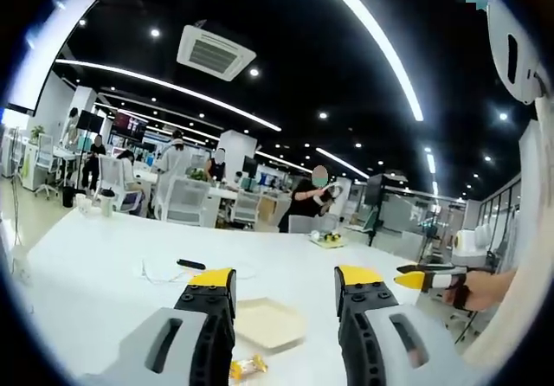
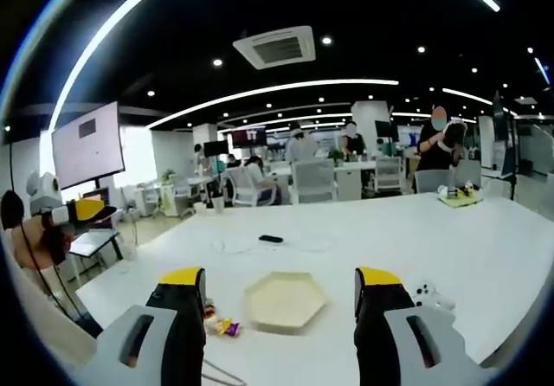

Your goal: Place the target food into the container with the food tongs after gripping and lifting it, then release it inside without dropping or visibly crushing the food.

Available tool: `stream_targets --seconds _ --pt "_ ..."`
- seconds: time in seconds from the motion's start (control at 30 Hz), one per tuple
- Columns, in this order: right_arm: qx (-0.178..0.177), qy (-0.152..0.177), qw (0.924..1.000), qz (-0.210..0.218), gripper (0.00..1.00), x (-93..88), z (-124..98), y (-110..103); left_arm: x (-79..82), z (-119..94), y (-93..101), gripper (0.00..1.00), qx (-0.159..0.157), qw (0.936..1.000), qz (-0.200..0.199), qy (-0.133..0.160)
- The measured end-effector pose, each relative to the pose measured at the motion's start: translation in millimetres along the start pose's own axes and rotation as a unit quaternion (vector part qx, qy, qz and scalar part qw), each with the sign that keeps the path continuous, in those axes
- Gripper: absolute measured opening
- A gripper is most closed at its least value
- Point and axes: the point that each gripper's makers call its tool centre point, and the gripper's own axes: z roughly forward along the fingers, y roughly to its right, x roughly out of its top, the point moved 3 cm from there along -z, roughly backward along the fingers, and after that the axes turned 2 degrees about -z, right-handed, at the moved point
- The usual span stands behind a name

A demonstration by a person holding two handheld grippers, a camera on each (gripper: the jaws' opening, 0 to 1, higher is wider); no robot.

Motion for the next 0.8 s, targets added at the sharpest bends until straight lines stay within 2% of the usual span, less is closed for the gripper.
stream_targets --seconds 0.3,0.5,0.8 --pt "0.002 0.004 1.0000 -0.003 0.68 2.3 -1.1 0.0 -0.5 1.8 1.6 0.42 -0.005 1.0000 0.002 -0.003" --pt "0.002 0.003 1.0000 -0.002 0.68 1.4 0.8 2.1 -1.6 0.6 2.1 0.45 0.000 1.0000 0.006 -0.001" --pt "0.004 0.000 1.0000 -0.003 0.68 0.1 2.1 2.0 -0.6 2.4 0.1 0.45 0.002 1.0000 0.008 0.000"
